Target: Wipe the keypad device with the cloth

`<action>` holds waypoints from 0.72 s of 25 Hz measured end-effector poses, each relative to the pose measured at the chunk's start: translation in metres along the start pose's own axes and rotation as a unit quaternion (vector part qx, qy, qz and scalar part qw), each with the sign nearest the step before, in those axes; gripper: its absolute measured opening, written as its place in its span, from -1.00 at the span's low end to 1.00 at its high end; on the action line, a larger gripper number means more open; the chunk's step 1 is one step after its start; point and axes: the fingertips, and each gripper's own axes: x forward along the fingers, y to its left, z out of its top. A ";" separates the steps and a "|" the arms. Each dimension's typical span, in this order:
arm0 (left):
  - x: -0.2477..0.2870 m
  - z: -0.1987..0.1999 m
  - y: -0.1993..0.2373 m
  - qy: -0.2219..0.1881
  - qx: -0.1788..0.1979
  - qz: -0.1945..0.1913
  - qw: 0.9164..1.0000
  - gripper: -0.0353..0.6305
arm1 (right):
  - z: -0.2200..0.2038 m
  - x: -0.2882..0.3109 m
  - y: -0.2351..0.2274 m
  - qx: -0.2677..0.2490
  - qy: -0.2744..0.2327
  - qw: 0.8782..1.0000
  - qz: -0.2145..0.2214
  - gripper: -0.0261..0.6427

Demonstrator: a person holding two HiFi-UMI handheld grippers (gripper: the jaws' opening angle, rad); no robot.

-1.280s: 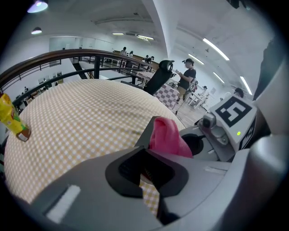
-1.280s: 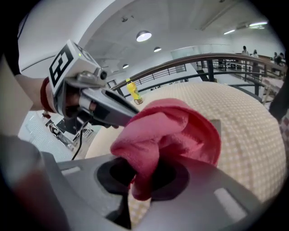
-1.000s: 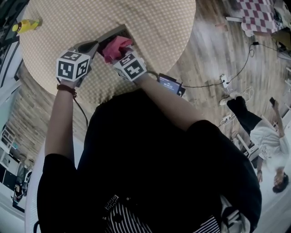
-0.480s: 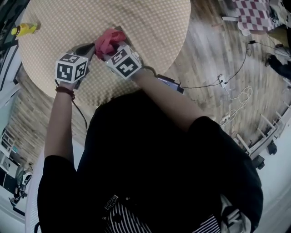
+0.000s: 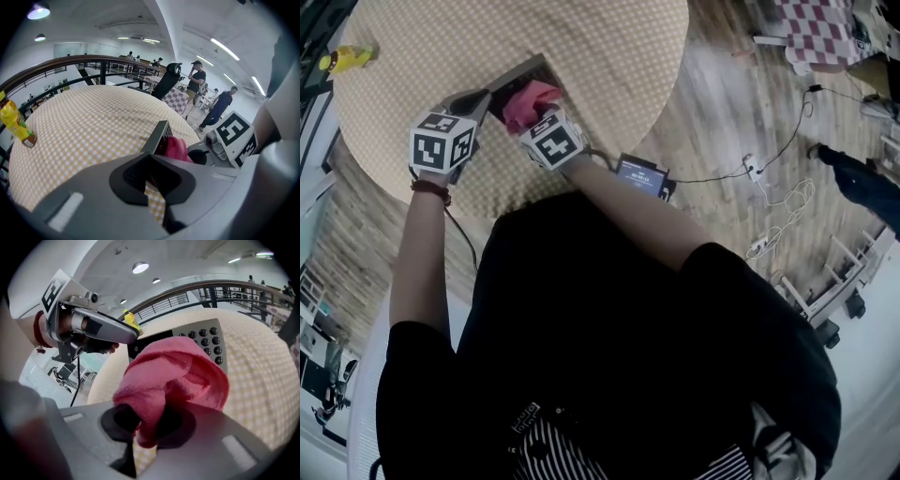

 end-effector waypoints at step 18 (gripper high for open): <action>-0.070 0.011 -0.063 -0.214 -0.175 0.068 0.958 -0.93 | 0.030 -0.135 0.024 -0.058 -0.078 0.993 0.063 -0.70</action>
